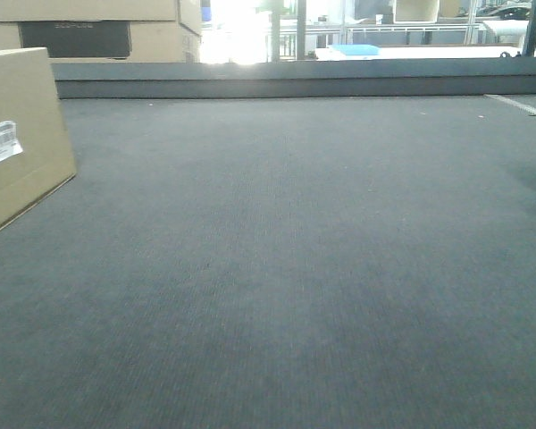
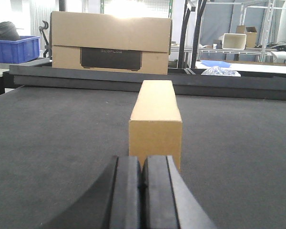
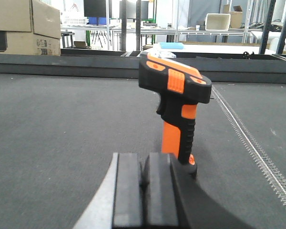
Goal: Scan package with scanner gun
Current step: 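Move the left gripper down onto the tall cardboard box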
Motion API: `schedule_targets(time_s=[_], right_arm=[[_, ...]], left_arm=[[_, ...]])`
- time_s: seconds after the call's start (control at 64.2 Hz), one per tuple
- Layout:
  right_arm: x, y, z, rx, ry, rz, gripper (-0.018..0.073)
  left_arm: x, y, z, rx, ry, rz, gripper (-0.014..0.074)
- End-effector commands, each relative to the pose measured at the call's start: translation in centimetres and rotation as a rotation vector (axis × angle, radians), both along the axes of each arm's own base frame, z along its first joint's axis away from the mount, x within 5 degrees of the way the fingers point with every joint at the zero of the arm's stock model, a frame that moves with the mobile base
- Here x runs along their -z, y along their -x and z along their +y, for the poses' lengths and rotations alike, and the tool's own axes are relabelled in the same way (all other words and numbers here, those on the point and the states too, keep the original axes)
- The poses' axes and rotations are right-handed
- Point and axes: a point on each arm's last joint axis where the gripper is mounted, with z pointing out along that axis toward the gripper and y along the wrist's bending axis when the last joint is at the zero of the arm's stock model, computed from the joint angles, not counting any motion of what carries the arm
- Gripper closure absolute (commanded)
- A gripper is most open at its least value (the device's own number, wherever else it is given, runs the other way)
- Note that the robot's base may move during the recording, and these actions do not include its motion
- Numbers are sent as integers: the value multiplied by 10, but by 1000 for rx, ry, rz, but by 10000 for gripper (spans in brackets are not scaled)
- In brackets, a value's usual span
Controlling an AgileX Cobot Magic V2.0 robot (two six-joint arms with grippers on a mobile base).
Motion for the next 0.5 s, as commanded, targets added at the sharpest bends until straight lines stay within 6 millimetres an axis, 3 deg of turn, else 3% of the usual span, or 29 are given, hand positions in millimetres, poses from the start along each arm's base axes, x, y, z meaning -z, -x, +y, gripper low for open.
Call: schedule_targets(time_s=[0.0, 0.483], right_arm=[[-2, 0, 0, 5, 2, -23, 728], [-2, 0, 0, 5, 2, -23, 728]], left_arm=[[-3, 1, 0, -4, -1, -26, 707], [-3, 1, 0, -4, -1, -26, 707]])
